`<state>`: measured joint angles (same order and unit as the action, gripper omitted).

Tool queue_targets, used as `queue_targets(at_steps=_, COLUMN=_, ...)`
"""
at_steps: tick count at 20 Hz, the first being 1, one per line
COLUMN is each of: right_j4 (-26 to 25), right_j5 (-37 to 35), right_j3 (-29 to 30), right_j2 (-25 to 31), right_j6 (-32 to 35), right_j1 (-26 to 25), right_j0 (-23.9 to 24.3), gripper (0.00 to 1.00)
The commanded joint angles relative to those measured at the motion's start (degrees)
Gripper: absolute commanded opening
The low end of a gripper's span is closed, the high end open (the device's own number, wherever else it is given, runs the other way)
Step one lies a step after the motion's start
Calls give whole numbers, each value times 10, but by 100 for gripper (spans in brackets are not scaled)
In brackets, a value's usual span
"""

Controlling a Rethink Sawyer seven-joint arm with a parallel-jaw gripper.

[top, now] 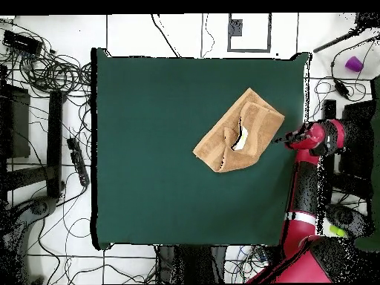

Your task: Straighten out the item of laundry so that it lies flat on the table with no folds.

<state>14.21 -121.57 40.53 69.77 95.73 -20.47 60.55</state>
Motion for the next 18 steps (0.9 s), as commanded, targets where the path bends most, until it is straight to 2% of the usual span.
queue_targets(at_steps=1, right_j4=-30, right_j5=9, right_j3=-8, right_j2=-5, right_j6=-240, right_j1=-92, right_j0=-35, gripper=0)
queue_targets(at_steps=4, right_j4=-91, right_j5=94, right_j3=13, right_j2=-24, right_j6=-301, right_j1=-63, right_j0=-31, gripper=0)
queue_targets(at_steps=8, right_j4=-173, right_j5=249, right_j3=54, right_j2=-76, right_j6=-240, right_j1=-5, right_j0=-45, gripper=0)
queue_targets(at_steps=11, right_j4=-198, right_j5=390, right_j3=120, right_j2=-84, right_j6=-147, right_j1=28, right_j0=-45, gripper=0)
queue_targets(at_steps=13, right_j4=-218, right_j5=459, right_j3=140, right_j2=-95, right_j6=-88, right_j1=54, right_j0=-57, gripper=0)
queue_targets(at_steps=18, right_j4=-280, right_j5=527, right_j3=102, right_j2=-201, right_j6=83, right_j1=138, right_j0=-148, gripper=0)
